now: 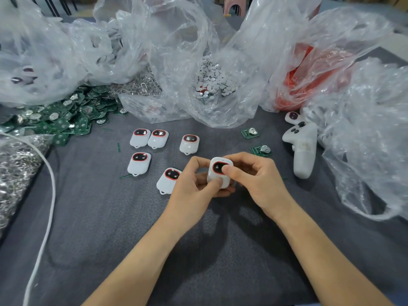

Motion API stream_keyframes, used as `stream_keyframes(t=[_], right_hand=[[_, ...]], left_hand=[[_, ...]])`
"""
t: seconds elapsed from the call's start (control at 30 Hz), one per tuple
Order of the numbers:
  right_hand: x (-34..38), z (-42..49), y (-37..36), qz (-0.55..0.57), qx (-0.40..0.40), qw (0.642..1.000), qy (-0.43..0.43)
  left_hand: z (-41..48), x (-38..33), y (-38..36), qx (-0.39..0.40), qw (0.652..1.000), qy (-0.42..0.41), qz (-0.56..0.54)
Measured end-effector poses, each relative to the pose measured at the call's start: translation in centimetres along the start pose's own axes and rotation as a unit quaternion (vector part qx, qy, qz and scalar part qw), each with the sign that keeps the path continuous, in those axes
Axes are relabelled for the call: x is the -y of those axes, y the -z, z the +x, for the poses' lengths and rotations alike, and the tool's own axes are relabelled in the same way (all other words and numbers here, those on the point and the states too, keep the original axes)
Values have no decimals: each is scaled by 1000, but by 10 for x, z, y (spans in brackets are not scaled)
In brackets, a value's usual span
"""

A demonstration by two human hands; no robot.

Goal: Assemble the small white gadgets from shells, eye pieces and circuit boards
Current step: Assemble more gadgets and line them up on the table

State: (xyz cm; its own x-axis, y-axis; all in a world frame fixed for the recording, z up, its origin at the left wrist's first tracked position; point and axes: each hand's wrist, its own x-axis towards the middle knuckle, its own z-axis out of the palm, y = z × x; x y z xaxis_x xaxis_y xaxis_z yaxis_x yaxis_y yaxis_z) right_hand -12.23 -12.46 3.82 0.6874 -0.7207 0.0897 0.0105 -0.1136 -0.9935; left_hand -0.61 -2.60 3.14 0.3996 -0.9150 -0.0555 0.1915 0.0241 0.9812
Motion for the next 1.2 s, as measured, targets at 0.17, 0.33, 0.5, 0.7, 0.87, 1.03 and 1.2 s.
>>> stream_keyframes(t=[0.17, 0.33, 0.5, 0.7, 0.87, 1.03, 1.2], right_hand=[[-6, -1, -2, -7, 8, 1000, -1], [-6, 0, -1, -20, 32, 999, 5], [-7, 0, 0, -41, 59, 997, -5], [-6, -2, -2, -60, 66, 996, 1], [-4, -3, -2, -29, 70, 997, -7], [-3, -4, -2, -30, 62, 998, 5], [-2, -4, -3, -32, 63, 997, 8]], left_hand=[[-2, 0, -1, 3, 1000, 2, 13], [-1, -1, -2, -20, 999, 6, 24], [-1, 4, -3, -28, 998, -1, 63], [0, 5, -2, -32, 997, -1, 71], [0, 3, -2, -34, 997, -6, 66], [0, 3, -3, -36, 997, -8, 61], [0, 1, 0, -26, 999, -3, 48]])
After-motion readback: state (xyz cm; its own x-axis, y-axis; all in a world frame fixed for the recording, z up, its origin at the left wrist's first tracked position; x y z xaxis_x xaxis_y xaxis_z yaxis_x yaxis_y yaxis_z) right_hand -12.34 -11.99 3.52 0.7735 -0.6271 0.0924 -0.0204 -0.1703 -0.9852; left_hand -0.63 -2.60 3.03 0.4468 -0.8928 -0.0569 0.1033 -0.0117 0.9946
